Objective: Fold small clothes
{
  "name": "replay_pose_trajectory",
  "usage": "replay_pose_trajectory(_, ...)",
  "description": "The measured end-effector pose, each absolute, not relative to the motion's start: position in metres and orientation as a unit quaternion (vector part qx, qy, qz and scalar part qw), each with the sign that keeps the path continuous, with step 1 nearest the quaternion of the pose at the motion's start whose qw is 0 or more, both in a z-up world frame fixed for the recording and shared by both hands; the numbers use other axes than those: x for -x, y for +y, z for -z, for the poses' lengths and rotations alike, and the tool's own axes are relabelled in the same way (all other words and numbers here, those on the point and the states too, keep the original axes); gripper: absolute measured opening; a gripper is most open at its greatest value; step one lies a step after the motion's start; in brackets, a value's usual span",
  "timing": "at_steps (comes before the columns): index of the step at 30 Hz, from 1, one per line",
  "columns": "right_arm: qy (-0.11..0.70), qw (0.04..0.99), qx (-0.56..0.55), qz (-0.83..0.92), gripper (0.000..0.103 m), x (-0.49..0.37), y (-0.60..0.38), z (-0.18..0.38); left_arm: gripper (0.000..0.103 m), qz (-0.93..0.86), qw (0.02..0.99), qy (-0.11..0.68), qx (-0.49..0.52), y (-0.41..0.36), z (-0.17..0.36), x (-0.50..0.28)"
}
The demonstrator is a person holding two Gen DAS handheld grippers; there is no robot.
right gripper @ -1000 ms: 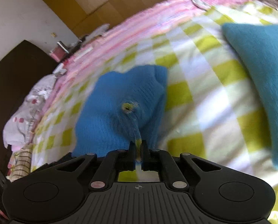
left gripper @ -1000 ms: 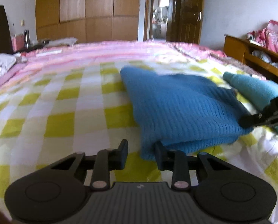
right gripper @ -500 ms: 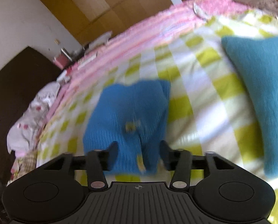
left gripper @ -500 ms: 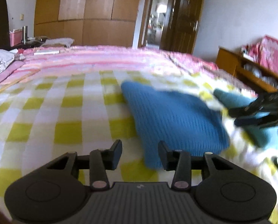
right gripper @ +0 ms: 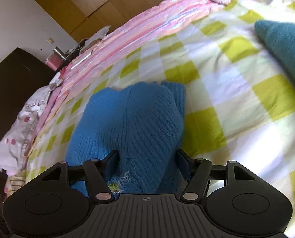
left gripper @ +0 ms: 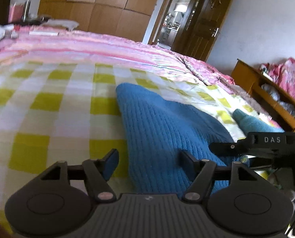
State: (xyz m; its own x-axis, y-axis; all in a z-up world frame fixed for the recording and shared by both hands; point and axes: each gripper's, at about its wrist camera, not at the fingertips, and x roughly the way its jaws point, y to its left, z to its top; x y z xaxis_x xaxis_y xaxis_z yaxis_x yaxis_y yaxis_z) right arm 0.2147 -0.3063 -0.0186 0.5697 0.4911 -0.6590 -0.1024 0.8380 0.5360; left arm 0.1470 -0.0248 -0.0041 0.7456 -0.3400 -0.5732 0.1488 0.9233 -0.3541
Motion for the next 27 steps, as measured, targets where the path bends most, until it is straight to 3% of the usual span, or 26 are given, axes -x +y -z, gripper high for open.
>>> replay_pose_trajectory(3, 0.434, 0.842, -0.256, -0.191, 0.065, -0.217, -0.31, 0.025, 0.073, 0.167, 0.902, 0.357, 0.179, -0.023, 0.012, -0.156)
replay_pose_trajectory(8, 0.442, 0.819, -0.305, -0.202, 0.045, -0.214, -0.316, 0.034, 0.067, 0.179, 0.892, 0.368, 0.19, -0.026, 0.016, -0.153)
replay_pose_trajectory(13, 0.444, 0.81, -0.314, -0.217, 0.038, -0.197, -0.312, 0.029, 0.063, 0.183, 0.894, 0.367, 0.181, -0.019, 0.006, -0.129)
replay_pose_trajectory(19, 0.454, 0.81, -0.29, -0.232, 0.038, -0.162, -0.306, 0.025, 0.063, 0.18, 0.899, 0.376, 0.136, -0.013, 0.0, -0.083)
replay_pose_trajectory(23, 0.44, 0.84, -0.253, -0.192, 0.05, -0.149, -0.308, 0.018, 0.064, 0.16, 0.907, 0.374, 0.11, -0.016, 0.0, -0.073)
replay_pose_trajectory(27, 0.423, 0.87, -0.197, -0.158, 0.049, -0.133, -0.304, 0.002, 0.064, 0.135, 0.922, 0.355, 0.08, -0.02, -0.014, -0.062)
